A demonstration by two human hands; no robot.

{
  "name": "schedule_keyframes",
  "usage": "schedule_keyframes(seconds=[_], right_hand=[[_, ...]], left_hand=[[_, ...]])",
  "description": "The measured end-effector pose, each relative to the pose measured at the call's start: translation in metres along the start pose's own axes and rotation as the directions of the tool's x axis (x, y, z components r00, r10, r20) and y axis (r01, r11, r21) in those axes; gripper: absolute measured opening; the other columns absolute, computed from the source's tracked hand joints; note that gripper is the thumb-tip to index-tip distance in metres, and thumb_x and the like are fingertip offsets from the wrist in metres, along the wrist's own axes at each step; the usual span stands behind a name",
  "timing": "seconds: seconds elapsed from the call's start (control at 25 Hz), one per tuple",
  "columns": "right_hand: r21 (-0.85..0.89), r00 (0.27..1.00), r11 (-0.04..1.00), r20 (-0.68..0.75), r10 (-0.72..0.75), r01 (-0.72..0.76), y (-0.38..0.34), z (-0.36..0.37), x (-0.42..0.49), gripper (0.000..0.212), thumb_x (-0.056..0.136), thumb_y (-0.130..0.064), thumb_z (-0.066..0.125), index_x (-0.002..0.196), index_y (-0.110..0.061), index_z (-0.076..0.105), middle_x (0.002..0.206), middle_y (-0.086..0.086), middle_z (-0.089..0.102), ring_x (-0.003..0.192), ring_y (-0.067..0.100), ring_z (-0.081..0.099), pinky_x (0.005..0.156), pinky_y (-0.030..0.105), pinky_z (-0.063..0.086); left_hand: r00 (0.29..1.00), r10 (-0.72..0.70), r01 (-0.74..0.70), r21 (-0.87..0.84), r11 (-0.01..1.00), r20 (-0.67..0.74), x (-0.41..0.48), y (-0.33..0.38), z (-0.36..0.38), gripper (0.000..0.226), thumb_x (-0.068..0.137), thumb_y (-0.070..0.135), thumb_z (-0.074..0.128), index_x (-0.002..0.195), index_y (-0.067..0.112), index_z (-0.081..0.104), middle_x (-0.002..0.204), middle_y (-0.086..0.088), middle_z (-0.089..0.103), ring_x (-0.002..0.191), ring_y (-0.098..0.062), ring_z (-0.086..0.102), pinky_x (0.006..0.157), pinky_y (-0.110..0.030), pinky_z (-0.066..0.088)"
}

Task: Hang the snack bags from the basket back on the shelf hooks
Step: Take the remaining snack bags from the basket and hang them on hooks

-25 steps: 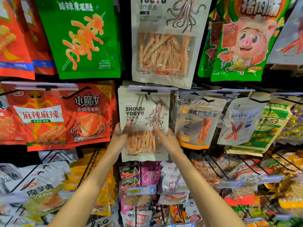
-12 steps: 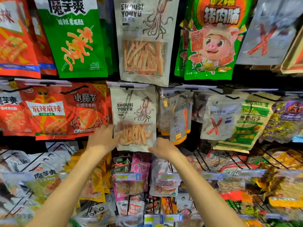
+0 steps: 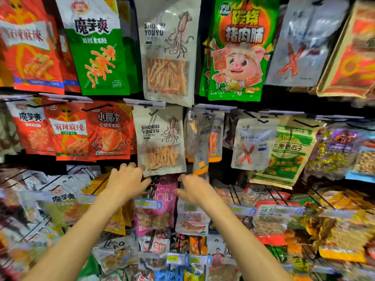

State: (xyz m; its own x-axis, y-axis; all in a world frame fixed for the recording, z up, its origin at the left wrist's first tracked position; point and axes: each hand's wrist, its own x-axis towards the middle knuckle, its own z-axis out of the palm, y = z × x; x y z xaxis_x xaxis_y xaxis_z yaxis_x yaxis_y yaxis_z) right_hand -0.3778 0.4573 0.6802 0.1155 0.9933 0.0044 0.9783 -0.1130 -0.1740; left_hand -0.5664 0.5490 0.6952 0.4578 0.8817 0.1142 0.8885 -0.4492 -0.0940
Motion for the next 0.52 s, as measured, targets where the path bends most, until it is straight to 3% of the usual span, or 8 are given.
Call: schedule_keyframes(seconds=[0.2, 0.32, 0.4, 0.52], right_hand=[[-0.113, 1.000, 0.994, -0.007, 0.003, -0.004, 0.016, -0.012, -0.032, 0.043, 0.102, -0.037, 0.049, 0.130, -0.006, 0.050, 0.122, 0.017, 0.058, 0.107, 0.035, 0.058, 0.074, 0.040, 0.045], [-0.152, 0.999, 0.988, 0.013, 0.042, -0.039, 0.028, -0.020, -0.045, 0.047, 0.102, -0.038, 0.049, 0.138, -0.008, 0.046, 0.130, 0.015, 0.055, 0.115, 0.035, 0.054, 0.083, 0.043, 0.046], [-0.176, 0.997, 0.982, 0.013, 0.076, -0.073, 0.036, -0.027, -0.050, 0.047, 0.102, -0.038, 0.049, 0.139, -0.008, 0.045, 0.133, 0.015, 0.053, 0.119, 0.036, 0.052, 0.090, 0.045, 0.045], [-0.192, 0.992, 0.974, -0.040, 0.117, -0.123, 0.050, -0.037, -0.049, 0.041, 0.101, -0.039, 0.050, 0.129, -0.008, 0.052, 0.124, 0.014, 0.056, 0.115, 0.036, 0.053, 0.087, 0.045, 0.045]], left_hand=[[0.998, 0.023, -0.025, 0.033, 0.999, 0.056, -0.021, 0.024, -0.002, 0.060, 0.097, 0.058, 0.039, 0.143, 0.020, 0.042, 0.139, -0.009, 0.050, 0.129, -0.032, 0.044, 0.098, -0.049, 0.043], [0.996, 0.039, -0.040, 0.021, 0.999, 0.077, -0.025, 0.039, -0.004, 0.059, 0.097, 0.058, 0.040, 0.141, 0.018, 0.043, 0.139, -0.010, 0.049, 0.129, -0.032, 0.043, 0.099, -0.048, 0.042], [0.996, 0.063, -0.062, -0.008, 0.998, 0.057, -0.023, 0.050, -0.006, 0.057, 0.098, 0.056, 0.041, 0.139, 0.018, 0.045, 0.138, -0.010, 0.050, 0.128, -0.032, 0.044, 0.098, -0.047, 0.044], [0.995, 0.099, -0.100, -0.055, 0.994, -0.016, -0.012, 0.064, -0.009, 0.055, 0.097, 0.054, 0.045, 0.138, 0.017, 0.048, 0.129, -0.010, 0.058, 0.120, -0.030, 0.053, 0.090, -0.041, 0.050]])
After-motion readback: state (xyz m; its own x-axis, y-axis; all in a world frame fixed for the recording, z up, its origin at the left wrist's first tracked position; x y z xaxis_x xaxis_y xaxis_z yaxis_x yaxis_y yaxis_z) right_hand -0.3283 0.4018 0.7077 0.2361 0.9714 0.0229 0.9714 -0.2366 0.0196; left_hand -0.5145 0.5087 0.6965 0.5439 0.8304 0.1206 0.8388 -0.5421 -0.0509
